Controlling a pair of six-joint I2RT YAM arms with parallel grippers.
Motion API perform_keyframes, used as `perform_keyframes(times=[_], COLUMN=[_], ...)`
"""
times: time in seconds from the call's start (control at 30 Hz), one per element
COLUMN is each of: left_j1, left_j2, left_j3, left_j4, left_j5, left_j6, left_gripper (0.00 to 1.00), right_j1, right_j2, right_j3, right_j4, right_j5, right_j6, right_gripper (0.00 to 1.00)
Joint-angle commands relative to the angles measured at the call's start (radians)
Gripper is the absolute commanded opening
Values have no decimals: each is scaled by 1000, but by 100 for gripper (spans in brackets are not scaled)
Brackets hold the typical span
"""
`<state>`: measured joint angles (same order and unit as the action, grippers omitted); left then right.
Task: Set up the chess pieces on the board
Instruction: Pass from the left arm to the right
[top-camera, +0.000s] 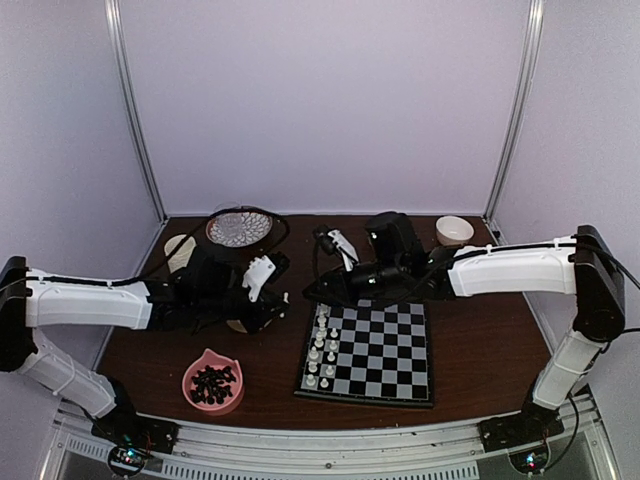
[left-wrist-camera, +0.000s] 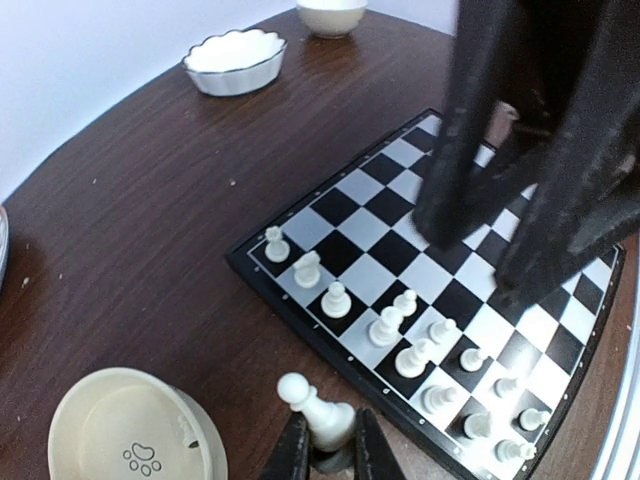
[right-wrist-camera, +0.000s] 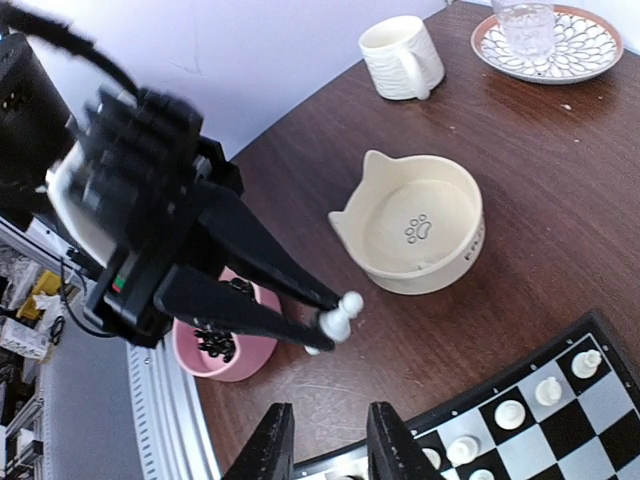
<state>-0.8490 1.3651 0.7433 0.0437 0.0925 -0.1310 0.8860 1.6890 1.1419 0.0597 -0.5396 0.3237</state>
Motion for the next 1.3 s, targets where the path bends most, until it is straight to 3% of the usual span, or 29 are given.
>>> perform_keyframes(times=[0.0,0.33,0.87,1.13,1.27], left_j1=[-70,-94,-111,-115,-115], left_j2=[-11,-5,-21,-18,-14], left_j3=[-29,-20,-26,-21,-15], left_j4=[92,84,99,94,89], left_j5=[-75,-116,-8,-6,-12], left_j6=[178,214,213,214,212], left_gripper=[12,13,15,15,15], right_j1=[4,4,-2,-2,-2], right_j2=[39,89,132,159,163], right_j3=[18,46,42,55,55], right_j4=[81,49,117,124,132], right_j5=[-159,-151,-163,-186,-198], right_j6=[65,65,142,160,166], right_gripper=[29,29,30,25,14])
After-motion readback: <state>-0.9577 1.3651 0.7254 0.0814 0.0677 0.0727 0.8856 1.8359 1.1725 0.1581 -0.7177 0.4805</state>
